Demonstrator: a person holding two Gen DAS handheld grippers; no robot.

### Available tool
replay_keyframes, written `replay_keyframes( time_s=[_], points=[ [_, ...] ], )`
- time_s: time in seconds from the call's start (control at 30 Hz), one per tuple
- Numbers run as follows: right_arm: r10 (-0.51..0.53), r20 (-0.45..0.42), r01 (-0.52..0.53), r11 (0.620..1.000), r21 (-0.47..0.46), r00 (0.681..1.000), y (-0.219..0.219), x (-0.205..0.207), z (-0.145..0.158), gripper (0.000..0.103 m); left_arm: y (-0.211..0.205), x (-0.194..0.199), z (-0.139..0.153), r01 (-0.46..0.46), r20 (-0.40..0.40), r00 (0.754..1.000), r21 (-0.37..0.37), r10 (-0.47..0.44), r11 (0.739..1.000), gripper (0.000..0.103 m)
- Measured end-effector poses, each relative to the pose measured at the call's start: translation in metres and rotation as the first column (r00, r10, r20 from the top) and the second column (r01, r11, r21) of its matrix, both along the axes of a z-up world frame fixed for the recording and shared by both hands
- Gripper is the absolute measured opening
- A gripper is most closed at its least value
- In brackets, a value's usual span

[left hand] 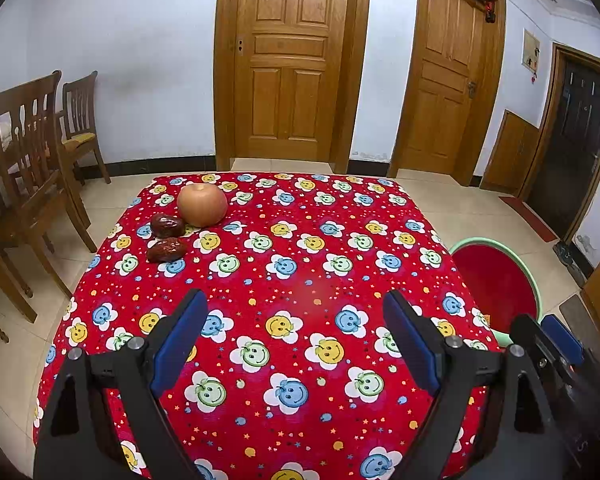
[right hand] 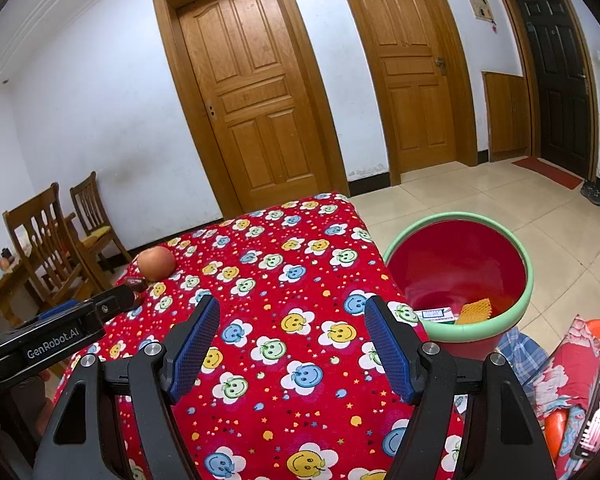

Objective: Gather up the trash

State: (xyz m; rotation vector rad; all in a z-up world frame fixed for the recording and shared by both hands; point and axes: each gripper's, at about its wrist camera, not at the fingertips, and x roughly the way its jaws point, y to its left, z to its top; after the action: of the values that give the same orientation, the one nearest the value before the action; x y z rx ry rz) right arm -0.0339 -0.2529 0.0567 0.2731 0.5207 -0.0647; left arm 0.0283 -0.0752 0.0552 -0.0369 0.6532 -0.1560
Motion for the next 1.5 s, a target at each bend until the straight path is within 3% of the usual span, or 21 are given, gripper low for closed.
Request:
replay_keyframes(
  time_s=[1.5],
  points=[
    [0.003, 0.005, -0.003, 1.000, -0.002, 1.000, 0.0033, 0.0012, 0.0046, 0.076, -0.0007, -0.0006, 0.0018, 0.002, 0.001, 1.000, 0.000, -0.002, 1.000, 0.088]
  ],
)
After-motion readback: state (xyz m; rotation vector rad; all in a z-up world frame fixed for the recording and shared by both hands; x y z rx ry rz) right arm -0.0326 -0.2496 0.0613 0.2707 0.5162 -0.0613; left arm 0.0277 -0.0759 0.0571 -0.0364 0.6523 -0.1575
